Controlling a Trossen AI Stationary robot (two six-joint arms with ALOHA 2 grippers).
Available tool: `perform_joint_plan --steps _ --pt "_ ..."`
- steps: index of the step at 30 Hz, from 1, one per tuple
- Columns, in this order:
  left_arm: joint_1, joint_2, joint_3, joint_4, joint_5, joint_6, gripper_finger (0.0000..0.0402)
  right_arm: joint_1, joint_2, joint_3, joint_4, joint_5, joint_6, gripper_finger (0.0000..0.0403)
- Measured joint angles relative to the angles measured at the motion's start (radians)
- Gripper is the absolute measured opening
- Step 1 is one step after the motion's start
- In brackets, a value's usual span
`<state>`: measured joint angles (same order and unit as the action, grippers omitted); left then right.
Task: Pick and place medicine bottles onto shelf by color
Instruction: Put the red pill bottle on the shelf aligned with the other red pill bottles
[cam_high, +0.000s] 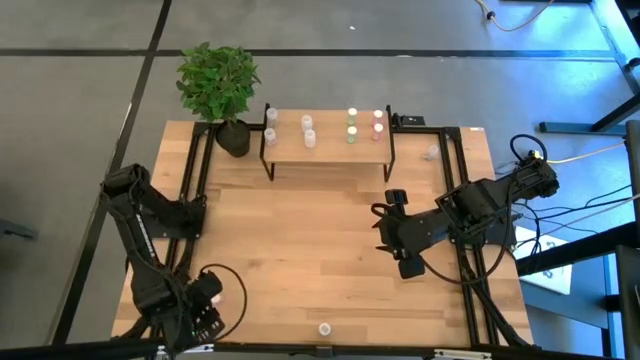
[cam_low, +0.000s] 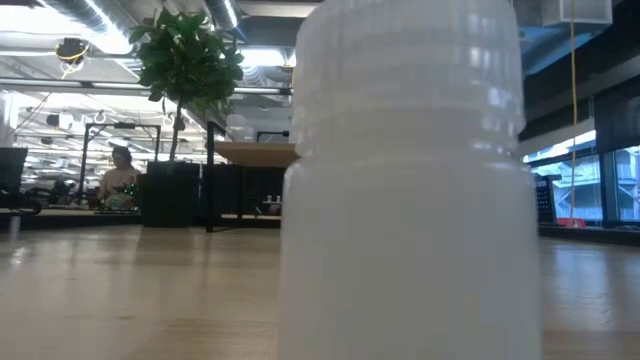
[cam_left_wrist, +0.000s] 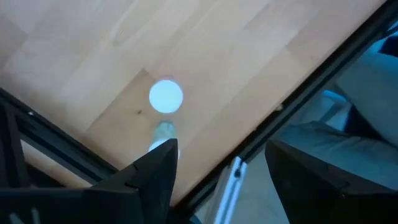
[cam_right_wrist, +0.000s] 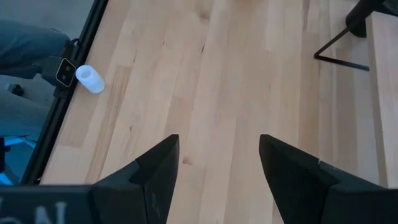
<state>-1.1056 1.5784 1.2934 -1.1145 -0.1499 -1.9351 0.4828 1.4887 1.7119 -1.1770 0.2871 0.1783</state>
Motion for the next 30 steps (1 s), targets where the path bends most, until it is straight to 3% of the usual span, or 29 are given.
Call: perform_joint_plan --steps 9,20,30 --pt "0.005 0.094 -0.001 0.000 -0.008 0.027 0.0237 0.000 0.014 0.000 -0.001 0.000 -0.003 0.0224" --pt "0.046 0.109 -0.003 -0.064 -0.024 0.088 0.0237 0.000 0.043 0.000 -0.003 -0.001 -0.004 0.0224" --pt "0.046 0.112 -0.102 -0.012 0.028 0.078 0.0237 0.000 0.049 0.000 -0.003 -0.027 -0.004 0.0224"
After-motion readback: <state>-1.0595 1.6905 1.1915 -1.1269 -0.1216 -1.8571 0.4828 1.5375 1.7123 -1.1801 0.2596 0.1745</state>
